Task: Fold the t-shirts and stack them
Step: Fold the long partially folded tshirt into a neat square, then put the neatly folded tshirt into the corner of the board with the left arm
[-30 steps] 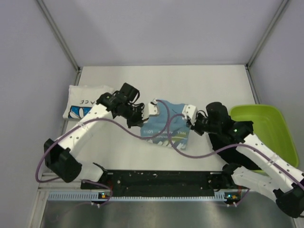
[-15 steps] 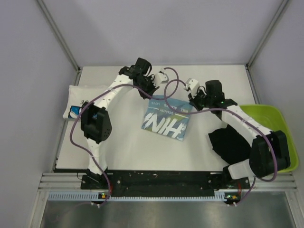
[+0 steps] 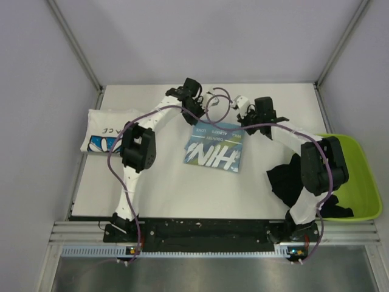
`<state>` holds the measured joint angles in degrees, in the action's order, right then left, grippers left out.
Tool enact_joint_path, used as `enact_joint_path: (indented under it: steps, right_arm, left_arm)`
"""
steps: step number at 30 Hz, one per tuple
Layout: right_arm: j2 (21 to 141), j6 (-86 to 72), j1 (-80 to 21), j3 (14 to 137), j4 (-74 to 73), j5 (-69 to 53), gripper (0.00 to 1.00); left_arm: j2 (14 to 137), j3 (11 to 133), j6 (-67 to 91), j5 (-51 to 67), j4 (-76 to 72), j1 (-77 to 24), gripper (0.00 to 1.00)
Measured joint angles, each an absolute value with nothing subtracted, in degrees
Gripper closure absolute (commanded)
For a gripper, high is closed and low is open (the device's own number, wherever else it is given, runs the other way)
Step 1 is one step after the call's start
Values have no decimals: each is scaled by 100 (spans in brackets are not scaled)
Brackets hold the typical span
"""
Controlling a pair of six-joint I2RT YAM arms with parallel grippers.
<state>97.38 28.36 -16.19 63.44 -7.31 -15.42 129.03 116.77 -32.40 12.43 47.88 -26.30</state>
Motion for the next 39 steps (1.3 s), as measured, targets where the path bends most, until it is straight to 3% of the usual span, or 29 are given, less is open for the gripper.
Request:
enact_joint_path:
  steps: [2, 12, 14, 19, 24, 30, 39]
  right_arm:
    - [9990, 2821, -1619, 6506, -670, -1474, 92]
    - [11257, 2023, -1559, 7714, -644, -543, 75]
    - [11389, 1796, -1555, 8068, -858, -228, 66]
    - [11170, 950, -1542, 8506, -1520, 71, 48]
    - [10210, -287, -1533, 7859, -1892, -272, 28]
    - [9771, -1363, -1529, 6853, -1992, -1020, 29]
    - [10038, -2034, -1529, 6156, -1789, -1559, 36]
  left_arm:
    - [13080, 11740, -3146, 1149, 4772, -2628, 85]
    - [13487, 11926, -2331, 384, 4281, -2604, 58]
    - [13485, 11974, -2097, 198, 4154, -2563, 56]
    - [13120, 11662, -1544, 102, 3844, -2294, 41]
    - [12011, 10608, -998, 751, 3568, -2008, 36]
    - [11622, 9859, -276, 1962, 3297, -2053, 33]
    - [12333, 9371, 661, 2790, 3055, -2099, 34]
